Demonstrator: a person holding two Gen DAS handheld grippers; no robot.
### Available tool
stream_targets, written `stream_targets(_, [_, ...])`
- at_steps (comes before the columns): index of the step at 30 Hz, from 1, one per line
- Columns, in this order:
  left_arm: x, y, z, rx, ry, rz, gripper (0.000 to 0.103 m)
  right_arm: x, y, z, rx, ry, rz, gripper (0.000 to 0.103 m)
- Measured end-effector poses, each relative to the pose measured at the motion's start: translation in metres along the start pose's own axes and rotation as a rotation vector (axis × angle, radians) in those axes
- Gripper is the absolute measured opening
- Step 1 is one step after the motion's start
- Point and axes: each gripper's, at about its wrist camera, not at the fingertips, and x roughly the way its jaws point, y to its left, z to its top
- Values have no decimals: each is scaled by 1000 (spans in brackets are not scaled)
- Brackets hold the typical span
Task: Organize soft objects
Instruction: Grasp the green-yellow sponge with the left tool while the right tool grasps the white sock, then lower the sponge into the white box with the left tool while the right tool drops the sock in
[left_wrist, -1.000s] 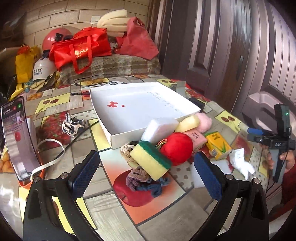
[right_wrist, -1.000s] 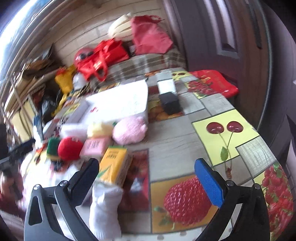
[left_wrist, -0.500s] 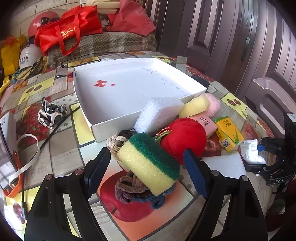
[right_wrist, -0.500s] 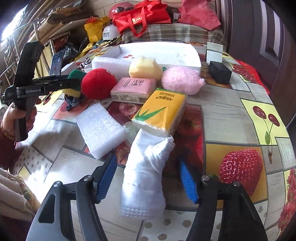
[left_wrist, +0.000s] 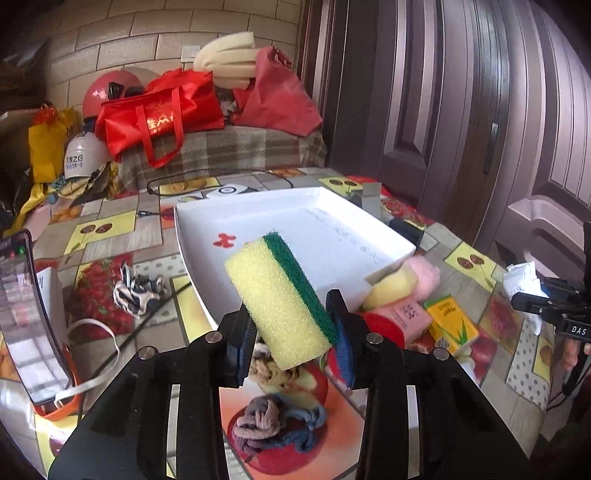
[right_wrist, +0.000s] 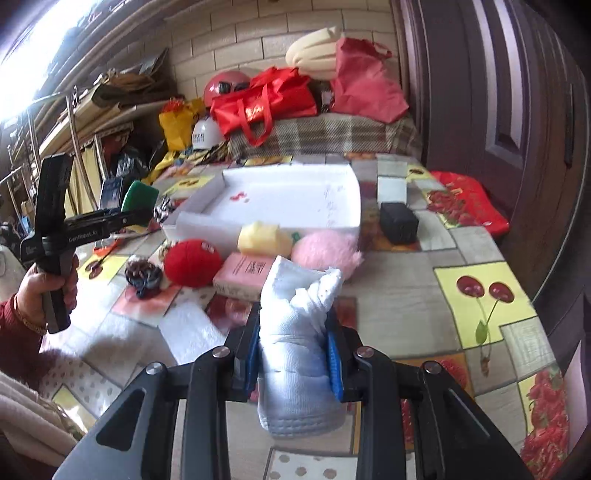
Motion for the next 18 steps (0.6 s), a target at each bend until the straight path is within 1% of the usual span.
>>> stream_targets(3, [6,-9,23,-8,-52,-6,36,-5,-5,21,34,-76,-28,29])
stream_targets(7, [9,-26,56,25,-130,1,36,-11,-11,49,64,-174,-64,29])
stream_targets(10, [17,-32,73,28,-154,6,36,-10,-15,66,87,-221,-71,29])
stream_targets(13, [27,-27,81,2,-158,9,36,-4,-13,82,101,-251,-75,29])
stream_targets(18, [51,-10,76,-15,-111,47,36,8,-12,108,137,-304,-67,29])
